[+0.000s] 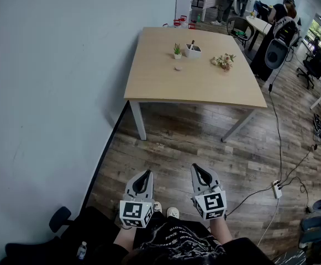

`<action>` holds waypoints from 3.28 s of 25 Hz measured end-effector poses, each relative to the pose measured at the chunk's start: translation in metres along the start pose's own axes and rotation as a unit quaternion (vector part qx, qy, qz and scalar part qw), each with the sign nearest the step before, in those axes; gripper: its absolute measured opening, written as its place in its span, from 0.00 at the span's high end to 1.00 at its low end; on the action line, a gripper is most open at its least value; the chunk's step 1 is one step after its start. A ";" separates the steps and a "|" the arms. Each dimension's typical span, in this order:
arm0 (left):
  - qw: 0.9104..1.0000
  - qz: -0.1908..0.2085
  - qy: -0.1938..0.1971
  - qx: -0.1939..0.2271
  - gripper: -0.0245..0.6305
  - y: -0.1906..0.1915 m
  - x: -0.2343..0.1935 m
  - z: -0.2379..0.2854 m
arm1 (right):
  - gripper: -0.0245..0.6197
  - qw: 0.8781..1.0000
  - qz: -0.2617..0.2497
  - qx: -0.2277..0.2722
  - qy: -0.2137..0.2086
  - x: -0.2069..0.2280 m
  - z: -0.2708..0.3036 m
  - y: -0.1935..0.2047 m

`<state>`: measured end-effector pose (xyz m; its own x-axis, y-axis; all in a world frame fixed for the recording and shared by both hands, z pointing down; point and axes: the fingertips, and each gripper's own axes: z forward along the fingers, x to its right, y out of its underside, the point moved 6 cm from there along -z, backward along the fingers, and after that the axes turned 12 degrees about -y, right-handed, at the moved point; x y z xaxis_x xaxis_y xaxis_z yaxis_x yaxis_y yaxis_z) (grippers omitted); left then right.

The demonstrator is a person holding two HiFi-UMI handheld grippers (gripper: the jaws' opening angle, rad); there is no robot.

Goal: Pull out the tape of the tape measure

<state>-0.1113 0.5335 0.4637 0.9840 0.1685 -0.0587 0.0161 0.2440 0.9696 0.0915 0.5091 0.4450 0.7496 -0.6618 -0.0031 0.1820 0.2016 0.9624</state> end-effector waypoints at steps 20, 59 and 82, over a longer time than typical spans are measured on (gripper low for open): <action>0.999 -0.012 0.030 -0.029 0.89 0.014 0.008 0.000 | 0.94 1.000 0.021 -0.014 0.000 -0.003 -0.003 0.017; 0.997 -0.032 0.063 -0.023 0.59 -0.010 -0.061 0.110 | 0.52 0.999 0.020 -0.048 0.011 0.062 0.110 0.022; 0.998 -0.024 0.044 -0.042 0.55 -0.040 0.013 0.283 | 0.49 0.996 -0.008 -0.056 -0.073 0.226 0.200 0.006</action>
<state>-0.0494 0.2556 0.4910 0.9628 0.2371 -0.1293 0.0447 0.3323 0.9421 0.1348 0.2159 0.5049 0.6476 -0.7615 0.0283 0.2696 0.2636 0.9262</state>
